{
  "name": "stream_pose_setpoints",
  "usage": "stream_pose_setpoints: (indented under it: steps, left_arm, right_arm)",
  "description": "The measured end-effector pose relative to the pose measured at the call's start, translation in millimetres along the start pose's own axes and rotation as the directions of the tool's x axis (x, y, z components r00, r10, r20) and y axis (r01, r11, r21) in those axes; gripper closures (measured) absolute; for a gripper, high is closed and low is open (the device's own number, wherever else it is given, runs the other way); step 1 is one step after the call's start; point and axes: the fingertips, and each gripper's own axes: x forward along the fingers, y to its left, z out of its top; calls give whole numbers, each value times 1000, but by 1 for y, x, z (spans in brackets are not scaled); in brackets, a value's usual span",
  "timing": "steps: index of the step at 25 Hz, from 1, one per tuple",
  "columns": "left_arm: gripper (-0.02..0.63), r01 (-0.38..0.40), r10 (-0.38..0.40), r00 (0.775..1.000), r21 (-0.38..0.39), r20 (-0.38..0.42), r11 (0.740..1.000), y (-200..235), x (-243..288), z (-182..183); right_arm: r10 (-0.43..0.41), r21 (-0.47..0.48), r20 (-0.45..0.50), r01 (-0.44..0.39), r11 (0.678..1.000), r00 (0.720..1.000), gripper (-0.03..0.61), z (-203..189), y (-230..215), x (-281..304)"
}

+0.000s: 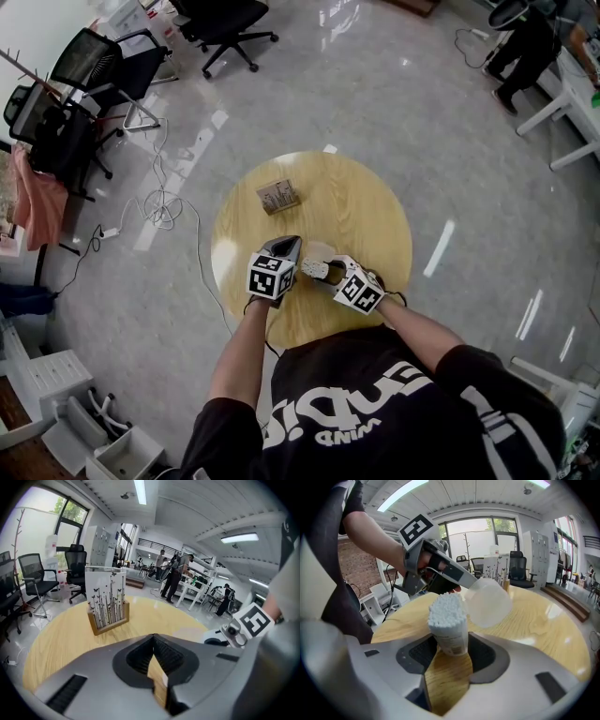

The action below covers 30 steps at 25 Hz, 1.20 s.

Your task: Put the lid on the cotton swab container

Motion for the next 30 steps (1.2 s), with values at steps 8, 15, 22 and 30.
stream_pose_setpoints:
  steps: [8, 15, 22, 30]
  left_arm:
    - [604, 125, -125, 992, 5, -20, 992, -6, 12, 4]
    - [604, 204, -206, 978, -83, -19, 975, -6, 19, 7]
    - [604, 253, -257, 966, -159, -6, 954, -8, 27, 6]
    - [604, 304, -309, 951, -181, 0, 935, -13, 24, 8]
  right_arm:
    - [26, -33, -8, -27, 999, 1000, 378, -2, 3, -4]
    - [41, -54, -10, -42, 998, 999, 379, 0, 5, -5]
    - [49, -60, -10, -50, 997, 999, 380, -2, 5, -3]
    - [56, -66, -12, -56, 996, 998, 380, -3, 3, -3]
